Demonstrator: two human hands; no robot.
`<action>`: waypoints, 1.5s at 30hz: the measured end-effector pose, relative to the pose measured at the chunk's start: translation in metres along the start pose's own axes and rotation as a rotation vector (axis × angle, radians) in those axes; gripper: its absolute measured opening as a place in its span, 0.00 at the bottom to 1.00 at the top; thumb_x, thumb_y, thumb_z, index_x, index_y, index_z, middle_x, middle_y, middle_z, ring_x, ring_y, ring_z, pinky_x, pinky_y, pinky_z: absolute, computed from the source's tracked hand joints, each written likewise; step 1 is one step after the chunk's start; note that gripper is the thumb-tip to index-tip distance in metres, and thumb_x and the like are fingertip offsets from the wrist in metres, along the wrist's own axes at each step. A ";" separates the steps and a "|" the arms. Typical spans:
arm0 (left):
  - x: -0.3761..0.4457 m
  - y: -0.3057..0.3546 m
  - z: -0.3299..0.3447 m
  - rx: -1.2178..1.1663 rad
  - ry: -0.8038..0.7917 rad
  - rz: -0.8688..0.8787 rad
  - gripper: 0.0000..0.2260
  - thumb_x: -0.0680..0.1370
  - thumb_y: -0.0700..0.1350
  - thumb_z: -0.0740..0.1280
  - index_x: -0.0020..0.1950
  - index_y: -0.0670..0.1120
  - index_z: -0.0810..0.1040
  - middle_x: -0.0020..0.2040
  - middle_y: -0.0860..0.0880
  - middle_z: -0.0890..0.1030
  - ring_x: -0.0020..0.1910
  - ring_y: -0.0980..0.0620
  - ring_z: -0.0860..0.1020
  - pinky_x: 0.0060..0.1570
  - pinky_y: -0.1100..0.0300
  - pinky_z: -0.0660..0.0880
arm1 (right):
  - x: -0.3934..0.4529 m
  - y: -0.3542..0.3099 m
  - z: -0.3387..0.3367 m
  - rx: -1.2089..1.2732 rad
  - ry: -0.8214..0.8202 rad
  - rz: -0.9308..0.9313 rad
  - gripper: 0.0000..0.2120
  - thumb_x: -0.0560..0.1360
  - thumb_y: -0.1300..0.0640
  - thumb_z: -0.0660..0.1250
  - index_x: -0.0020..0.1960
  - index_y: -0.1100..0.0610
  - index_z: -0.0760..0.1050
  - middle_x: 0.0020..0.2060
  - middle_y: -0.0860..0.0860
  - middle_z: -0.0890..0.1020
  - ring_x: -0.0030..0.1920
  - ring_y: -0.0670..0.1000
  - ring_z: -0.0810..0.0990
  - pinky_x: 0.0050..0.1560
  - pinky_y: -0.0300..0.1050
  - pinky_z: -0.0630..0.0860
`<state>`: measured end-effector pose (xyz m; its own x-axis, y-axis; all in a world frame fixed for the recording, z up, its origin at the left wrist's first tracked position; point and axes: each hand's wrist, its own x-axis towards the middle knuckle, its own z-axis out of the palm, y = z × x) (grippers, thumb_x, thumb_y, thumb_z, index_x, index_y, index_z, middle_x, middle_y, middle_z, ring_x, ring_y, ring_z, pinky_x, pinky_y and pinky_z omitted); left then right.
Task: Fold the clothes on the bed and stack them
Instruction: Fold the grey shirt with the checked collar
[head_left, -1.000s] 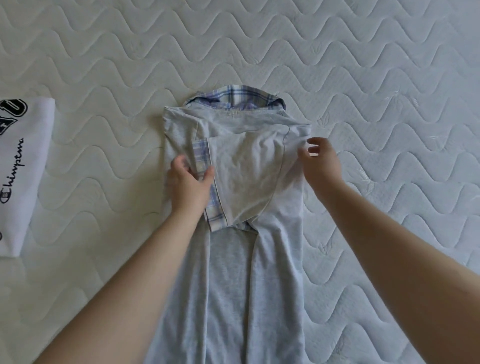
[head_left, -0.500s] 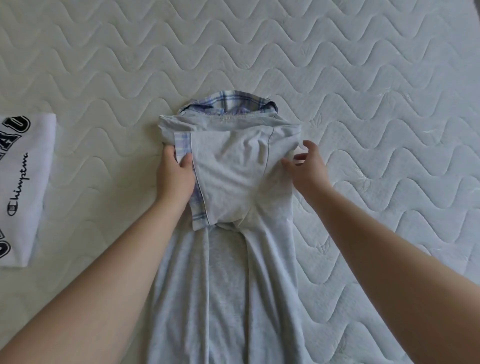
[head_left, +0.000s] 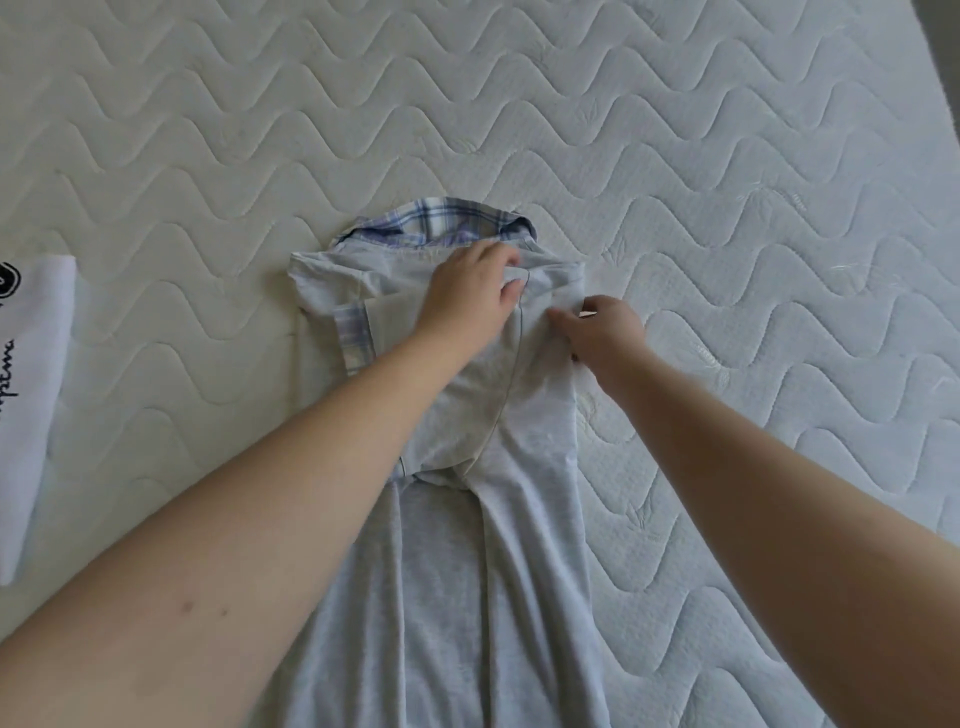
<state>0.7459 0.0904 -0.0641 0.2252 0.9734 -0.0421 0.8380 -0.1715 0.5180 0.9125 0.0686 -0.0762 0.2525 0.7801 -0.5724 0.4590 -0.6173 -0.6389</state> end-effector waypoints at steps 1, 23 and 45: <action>0.016 0.010 0.008 0.017 -0.092 -0.003 0.14 0.81 0.49 0.62 0.64 0.45 0.74 0.63 0.46 0.76 0.62 0.45 0.73 0.60 0.54 0.68 | -0.003 0.003 0.000 -0.030 -0.029 0.004 0.19 0.75 0.45 0.69 0.58 0.57 0.77 0.46 0.52 0.83 0.43 0.53 0.82 0.37 0.42 0.75; 0.081 0.027 0.032 -0.177 -0.286 -0.172 0.05 0.75 0.47 0.73 0.46 0.48 0.80 0.42 0.52 0.80 0.46 0.51 0.80 0.45 0.60 0.73 | -0.027 0.045 -0.001 0.006 -0.044 -0.019 0.18 0.73 0.47 0.73 0.56 0.50 0.69 0.39 0.40 0.76 0.40 0.40 0.76 0.32 0.35 0.67; 0.101 0.050 0.045 -0.468 0.062 -0.469 0.11 0.79 0.37 0.58 0.55 0.47 0.77 0.45 0.50 0.81 0.42 0.52 0.77 0.42 0.59 0.75 | -0.064 0.074 0.006 -0.203 -0.173 0.020 0.14 0.78 0.47 0.65 0.38 0.53 0.70 0.34 0.48 0.76 0.35 0.48 0.74 0.30 0.43 0.64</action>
<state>0.8328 0.1732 -0.0810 -0.1517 0.9381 -0.3113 0.5326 0.3430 0.7738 0.9254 -0.0273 -0.0895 0.1218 0.7284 -0.6743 0.6215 -0.5856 -0.5203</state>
